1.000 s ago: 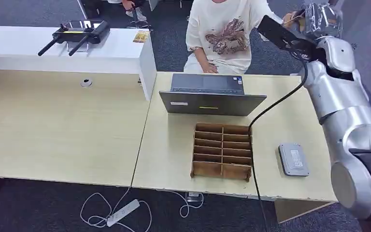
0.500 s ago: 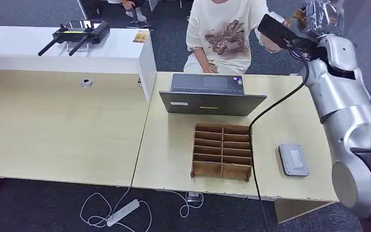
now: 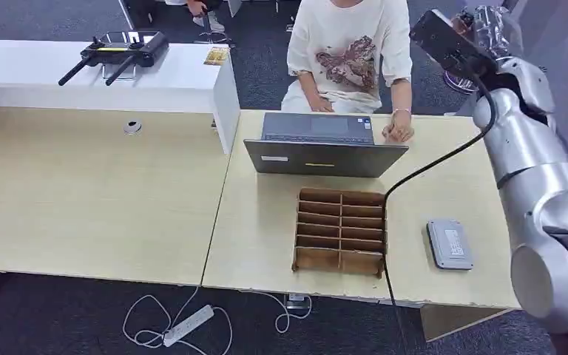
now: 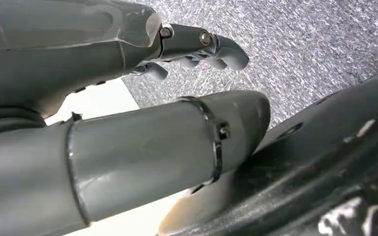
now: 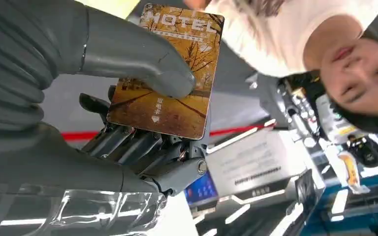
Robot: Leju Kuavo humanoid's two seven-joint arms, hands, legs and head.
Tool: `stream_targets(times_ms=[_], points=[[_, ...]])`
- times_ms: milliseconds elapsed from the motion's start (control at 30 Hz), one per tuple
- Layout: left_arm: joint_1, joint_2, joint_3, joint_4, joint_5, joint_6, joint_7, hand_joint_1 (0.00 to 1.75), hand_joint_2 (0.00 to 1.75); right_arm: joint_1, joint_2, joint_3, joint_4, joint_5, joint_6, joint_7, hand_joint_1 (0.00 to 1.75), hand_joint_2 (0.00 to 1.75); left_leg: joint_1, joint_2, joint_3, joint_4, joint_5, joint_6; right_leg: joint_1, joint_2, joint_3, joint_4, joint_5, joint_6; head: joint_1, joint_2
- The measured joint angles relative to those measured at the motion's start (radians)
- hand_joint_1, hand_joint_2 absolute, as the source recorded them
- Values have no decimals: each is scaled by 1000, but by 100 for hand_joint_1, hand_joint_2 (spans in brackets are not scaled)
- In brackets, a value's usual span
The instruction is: Pass the card to the sensor for recognition and then transmit it.
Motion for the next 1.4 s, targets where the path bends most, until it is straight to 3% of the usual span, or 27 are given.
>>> stream_targets(times_ms=[300, 433, 700, 800, 1033, 1400], points=[[2, 1, 0, 0, 19, 11, 0, 0, 0, 46, -85, -124, 0, -217, 195, -112, 175, 175, 0, 0, -1, 0, -1, 1, -1, 0, 0, 0, 0, 0, 0, 0], [3, 1, 0, 0, 20, 15, 0, 0, 0, 65, -111, -156, 0, -259, 227, -124, 175, 175, 0, 0, -1, 0, -1, 1, -1, 0, 0, 0, 0, 0, 0, 0], [8, 0, 0, 0, 32, 35, 0, 0, 0, 146, -200, -221, -21, -442, 411, -196, 175, 175, 0, -2, -2, 0, -1, 1, -1, -2, 0, -1, 0, 0, 0, 0], [8, 0, 0, 0, 37, 42, 0, 0, 0, 200, -241, -225, -40, -496, 447, -211, 175, 175, 0, -2, -2, 1, -1, 2, -1, -3, 0, -2, 0, 1, 0, 0], [8, 0, 0, 0, 40, 45, 0, 0, 0, 317, -298, -224, -52, -565, 448, -230, 175, 175, 0, -2, -2, 1, -2, 2, -1, -2, 0, -2, 0, 1, 0, 0], [7, -2, -2, 0, 45, 45, 2, 0, 0, 432, -312, -208, -58, -600, 446, -237, 175, 175, 0, -2, -2, 0, -2, 2, -1, -2, 0, -2, 0, 1, 0, 0]])
